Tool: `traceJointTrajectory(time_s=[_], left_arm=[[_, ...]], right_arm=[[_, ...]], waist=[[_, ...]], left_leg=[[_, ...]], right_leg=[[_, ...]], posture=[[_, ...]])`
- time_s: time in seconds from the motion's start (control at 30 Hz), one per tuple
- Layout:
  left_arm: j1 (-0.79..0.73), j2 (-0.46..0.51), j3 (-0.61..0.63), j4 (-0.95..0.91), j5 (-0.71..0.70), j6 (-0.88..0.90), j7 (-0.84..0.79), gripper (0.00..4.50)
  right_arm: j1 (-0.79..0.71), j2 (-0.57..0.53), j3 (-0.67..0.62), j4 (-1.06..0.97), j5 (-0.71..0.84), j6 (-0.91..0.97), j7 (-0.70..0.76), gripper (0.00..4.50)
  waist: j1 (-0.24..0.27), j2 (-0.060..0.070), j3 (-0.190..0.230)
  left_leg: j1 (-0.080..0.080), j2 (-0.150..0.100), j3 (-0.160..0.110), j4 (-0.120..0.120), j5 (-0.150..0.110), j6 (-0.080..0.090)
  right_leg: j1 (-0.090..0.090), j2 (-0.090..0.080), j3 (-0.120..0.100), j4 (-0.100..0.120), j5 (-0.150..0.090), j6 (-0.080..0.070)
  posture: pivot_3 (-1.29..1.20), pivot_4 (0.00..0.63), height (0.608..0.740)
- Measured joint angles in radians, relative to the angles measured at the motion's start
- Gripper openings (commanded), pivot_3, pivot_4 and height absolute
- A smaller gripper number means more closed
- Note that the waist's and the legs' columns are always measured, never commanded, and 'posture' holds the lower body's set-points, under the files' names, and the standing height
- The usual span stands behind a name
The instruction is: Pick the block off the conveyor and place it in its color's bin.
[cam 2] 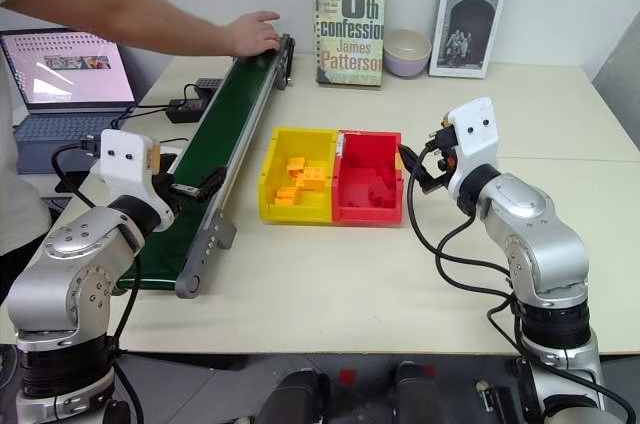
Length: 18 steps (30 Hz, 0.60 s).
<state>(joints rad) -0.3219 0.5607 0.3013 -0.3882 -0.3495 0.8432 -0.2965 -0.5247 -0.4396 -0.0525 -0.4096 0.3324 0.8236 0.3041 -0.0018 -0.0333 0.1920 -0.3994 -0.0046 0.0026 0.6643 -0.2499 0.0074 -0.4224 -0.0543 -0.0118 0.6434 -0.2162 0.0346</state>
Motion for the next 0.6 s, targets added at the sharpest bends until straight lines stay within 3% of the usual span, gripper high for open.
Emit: traceJointTrajectory(time_s=[0.37,0.6], left_arm=[[0.008,0.014,0.012,-0.001,-0.005,0.001,-0.004,4.47],[0.016,-0.029,0.085,-0.007,0.003,0.000,0.083,4.47]], right_arm=[[0.001,-0.009,0.000,-0.006,0.000,-0.002,0.014,4.50],[-0.052,-0.052,0.015,0.066,0.013,-0.056,0.134,4.50]], waist=[[0.000,0.000,0.000],[0.000,0.000,0.000]], left_leg=[[0.000,0.000,0.000,0.000,0.000,0.000],[0.000,0.000,0.000,0.000,0.000,0.000]], right_leg=[[0.000,0.000,0.000,0.000,0.000,0.000],[0.000,0.000,0.000,0.000,0.000,0.000]], posture=[[0.00,0.150,0.740],[0.00,0.150,0.740]])
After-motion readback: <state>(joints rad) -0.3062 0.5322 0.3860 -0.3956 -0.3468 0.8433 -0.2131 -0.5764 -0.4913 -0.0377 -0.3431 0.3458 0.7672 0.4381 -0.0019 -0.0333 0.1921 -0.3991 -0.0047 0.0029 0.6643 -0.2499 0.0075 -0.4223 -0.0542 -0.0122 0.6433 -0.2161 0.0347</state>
